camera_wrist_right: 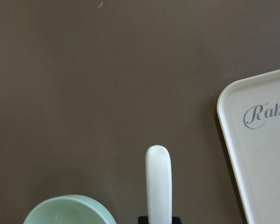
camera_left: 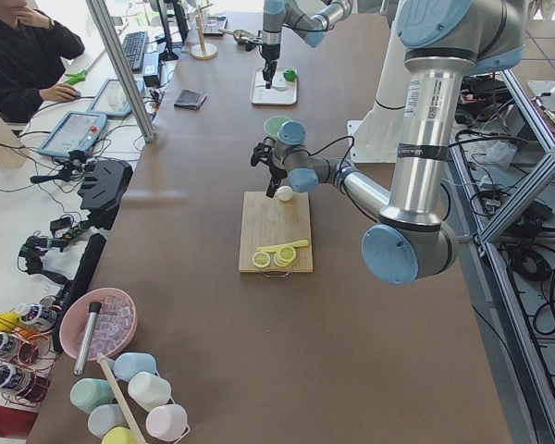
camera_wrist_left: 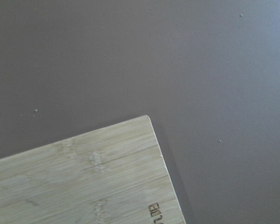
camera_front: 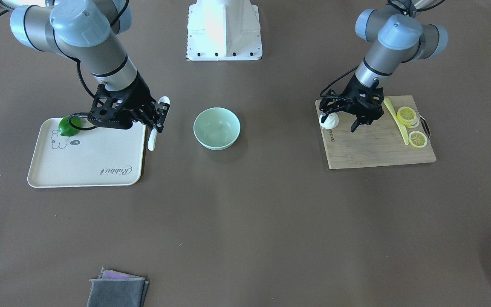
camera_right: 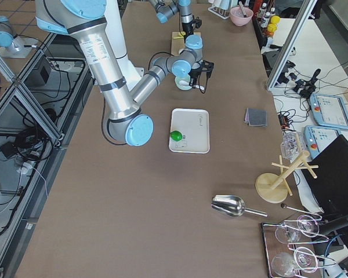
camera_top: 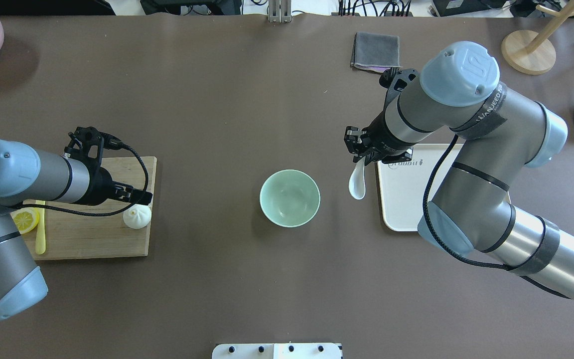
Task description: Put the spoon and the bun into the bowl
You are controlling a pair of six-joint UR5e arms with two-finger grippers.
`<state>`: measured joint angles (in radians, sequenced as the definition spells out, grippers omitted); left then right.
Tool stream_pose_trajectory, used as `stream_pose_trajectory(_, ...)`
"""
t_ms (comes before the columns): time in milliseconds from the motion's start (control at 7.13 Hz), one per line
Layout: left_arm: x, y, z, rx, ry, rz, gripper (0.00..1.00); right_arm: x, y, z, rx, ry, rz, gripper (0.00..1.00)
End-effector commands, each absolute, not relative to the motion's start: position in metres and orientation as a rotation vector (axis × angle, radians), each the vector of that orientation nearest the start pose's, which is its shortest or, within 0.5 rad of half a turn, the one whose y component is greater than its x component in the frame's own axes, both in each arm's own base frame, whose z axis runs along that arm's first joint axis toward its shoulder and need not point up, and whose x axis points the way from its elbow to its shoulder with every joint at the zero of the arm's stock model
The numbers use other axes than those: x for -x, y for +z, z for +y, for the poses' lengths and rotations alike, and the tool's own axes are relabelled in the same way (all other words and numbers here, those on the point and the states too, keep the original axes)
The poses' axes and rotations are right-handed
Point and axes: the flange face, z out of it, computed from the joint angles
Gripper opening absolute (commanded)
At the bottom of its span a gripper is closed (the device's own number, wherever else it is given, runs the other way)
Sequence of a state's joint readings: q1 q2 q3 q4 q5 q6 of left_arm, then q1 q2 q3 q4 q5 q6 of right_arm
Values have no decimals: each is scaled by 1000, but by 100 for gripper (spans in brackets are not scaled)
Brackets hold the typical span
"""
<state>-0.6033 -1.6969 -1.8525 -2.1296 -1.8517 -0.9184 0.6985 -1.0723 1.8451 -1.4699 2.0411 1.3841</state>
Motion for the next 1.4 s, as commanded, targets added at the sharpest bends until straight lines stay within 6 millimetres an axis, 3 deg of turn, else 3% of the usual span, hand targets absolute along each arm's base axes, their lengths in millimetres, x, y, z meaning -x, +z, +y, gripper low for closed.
stream_pose_trajectory(0, -407, 410, -381, -361, 194, 901, 95, 436, 222, -472, 38, 278, -974, 0)
stream_pose_trajectory(140, -405, 416, -381, -355, 193, 891, 74, 446, 212, -477, 43, 286, -980, 0)
stream_pose_trajectory(280, -402, 421, -378, -346, 194, 889, 24, 452, 206, -475, 36, 281, -983, 0)
stream_pose_trajectory(421, -401, 418, -376, -327, 209, 909, 0, 457, 205, -472, 25, 280, -977, 0)
stream_pose_trajectory(561, -398, 409, -374, -331, 212, 926, 0, 463, 203, -468, 15, 275, -975, 0)
stream_pose_trajectory(701, -387, 388, -371, -344, 216, 965, 0, 473, 198, -465, 10, 267, -973, 0)
stream_pose_trajectory(841, -373, 378, -361, -308, 241, 1007, 0, 492, 190, -463, -3, 260, -967, 0)
stream_pose_trajectory(1121, -329, 372, -398, -275, 190, 1034, 0, 532, 190, -443, -27, 251, -940, 0)
stream_pose_trajectory(1262, -325, 368, -404, -280, 183, 1040, 0, 548, 184, -435, -43, 246, -936, 0)
